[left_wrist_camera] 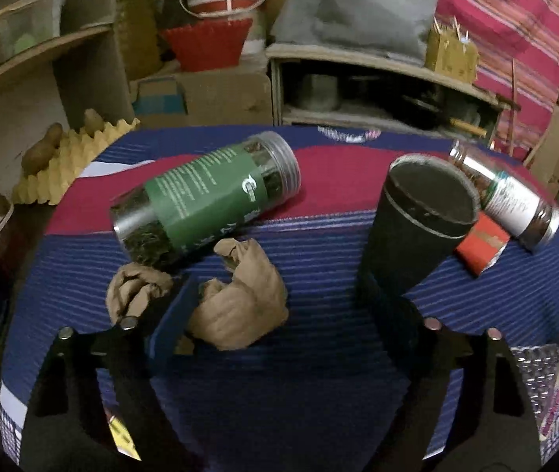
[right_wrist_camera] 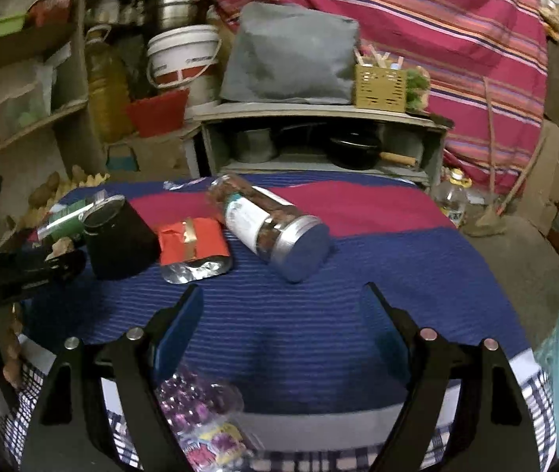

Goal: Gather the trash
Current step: 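Grasp the brown crumpled paper with the left tool while the right tool grasps the red foil packet, then lift the paper and red packet and carry both over the basket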

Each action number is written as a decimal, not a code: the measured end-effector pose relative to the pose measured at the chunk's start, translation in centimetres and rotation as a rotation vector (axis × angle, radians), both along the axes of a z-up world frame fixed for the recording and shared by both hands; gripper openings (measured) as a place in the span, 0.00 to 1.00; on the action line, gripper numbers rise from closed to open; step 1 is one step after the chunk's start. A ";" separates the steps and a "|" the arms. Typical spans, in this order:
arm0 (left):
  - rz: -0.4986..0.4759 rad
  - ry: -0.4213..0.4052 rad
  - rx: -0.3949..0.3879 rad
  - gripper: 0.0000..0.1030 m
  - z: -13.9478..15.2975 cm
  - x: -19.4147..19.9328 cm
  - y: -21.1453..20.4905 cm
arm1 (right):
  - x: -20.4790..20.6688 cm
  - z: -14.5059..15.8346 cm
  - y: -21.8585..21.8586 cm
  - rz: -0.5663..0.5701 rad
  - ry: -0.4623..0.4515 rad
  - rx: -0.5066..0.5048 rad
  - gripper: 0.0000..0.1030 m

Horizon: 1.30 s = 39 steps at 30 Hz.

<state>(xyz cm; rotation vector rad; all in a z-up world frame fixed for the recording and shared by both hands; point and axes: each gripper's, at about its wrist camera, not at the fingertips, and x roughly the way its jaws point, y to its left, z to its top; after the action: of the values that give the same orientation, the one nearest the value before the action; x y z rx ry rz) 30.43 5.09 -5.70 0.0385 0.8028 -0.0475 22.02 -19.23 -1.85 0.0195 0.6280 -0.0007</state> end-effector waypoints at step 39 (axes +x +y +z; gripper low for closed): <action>-0.011 -0.033 -0.030 0.42 1.7 -0.7 1.1 | 12.1 -4.2 8.6 0.188 0.326 -0.037 0.29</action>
<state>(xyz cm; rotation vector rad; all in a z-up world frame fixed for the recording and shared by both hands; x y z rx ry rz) 29.73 6.19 -3.98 0.0154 0.7692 -0.0693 34.08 -10.64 -6.08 -0.0767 0.9537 0.1693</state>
